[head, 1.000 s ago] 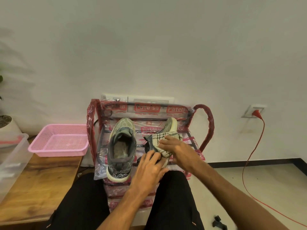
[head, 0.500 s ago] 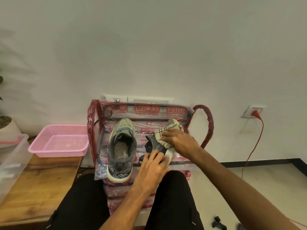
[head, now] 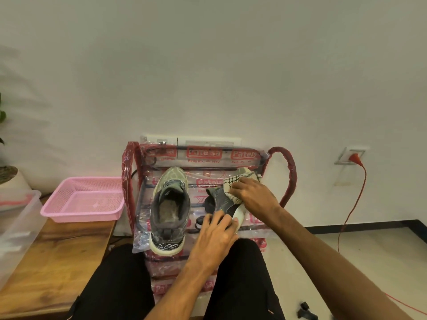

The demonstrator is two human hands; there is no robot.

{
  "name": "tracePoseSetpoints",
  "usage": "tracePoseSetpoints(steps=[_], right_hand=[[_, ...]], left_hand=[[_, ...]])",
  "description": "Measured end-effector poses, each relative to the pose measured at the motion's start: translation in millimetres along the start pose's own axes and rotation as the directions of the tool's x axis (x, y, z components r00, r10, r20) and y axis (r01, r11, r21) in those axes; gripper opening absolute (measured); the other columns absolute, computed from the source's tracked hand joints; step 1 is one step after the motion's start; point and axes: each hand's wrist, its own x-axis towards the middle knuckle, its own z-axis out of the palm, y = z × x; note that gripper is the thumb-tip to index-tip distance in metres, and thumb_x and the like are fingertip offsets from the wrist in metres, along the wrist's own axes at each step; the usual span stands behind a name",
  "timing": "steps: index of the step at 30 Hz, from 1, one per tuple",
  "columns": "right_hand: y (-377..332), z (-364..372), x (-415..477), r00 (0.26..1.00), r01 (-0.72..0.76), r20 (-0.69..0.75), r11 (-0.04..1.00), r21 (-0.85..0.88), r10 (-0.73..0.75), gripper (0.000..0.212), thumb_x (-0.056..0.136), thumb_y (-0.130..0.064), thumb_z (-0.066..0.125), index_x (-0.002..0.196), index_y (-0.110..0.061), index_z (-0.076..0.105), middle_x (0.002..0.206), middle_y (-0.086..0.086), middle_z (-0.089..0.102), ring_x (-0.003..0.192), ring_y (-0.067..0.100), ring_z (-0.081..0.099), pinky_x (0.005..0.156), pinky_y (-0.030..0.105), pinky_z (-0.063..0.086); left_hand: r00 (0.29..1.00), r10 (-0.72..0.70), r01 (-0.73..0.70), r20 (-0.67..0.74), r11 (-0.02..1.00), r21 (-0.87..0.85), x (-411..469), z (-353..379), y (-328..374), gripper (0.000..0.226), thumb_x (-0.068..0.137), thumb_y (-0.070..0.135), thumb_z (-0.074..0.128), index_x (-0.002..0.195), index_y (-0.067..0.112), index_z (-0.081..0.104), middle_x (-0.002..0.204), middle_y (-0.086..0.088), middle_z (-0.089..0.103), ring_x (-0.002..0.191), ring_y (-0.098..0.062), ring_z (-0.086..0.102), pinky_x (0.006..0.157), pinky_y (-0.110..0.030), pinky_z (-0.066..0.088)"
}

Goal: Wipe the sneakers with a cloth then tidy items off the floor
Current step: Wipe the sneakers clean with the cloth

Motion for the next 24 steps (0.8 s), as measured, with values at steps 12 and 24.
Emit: tracePoseSetpoints(steps=[12,24], right_hand=[[-15,-2,-7,0.998,-0.032,-0.054,0.988,0.149,0.041,0.043,0.094,-0.009,0.057,0.136,-0.017,0.055,0.141,0.003,0.053,0.135,0.023,0.041,0.112,0.035,0.031],[-17,7,-18,0.979,-0.165,-0.088,0.967,0.195,0.185,0.057,0.073,0.003,0.076,0.126,-0.014,0.064,0.131,0.006,0.062,0.126,0.030,0.054,0.102,0.042,0.045]], left_hand=[[0.998,-0.068,0.068,-0.001,0.997,-0.046,-1,0,-4,0.041,0.072,0.030,0.084,0.106,0.014,0.068,0.094,0.002,0.059,0.099,-0.017,0.047,0.077,-0.039,0.055],[0.997,-0.068,0.069,0.035,0.997,-0.042,1,-1,-5,0.047,0.070,0.031,0.085,0.109,0.013,0.067,0.093,0.001,0.061,0.103,-0.019,0.049,0.080,-0.043,0.056]])
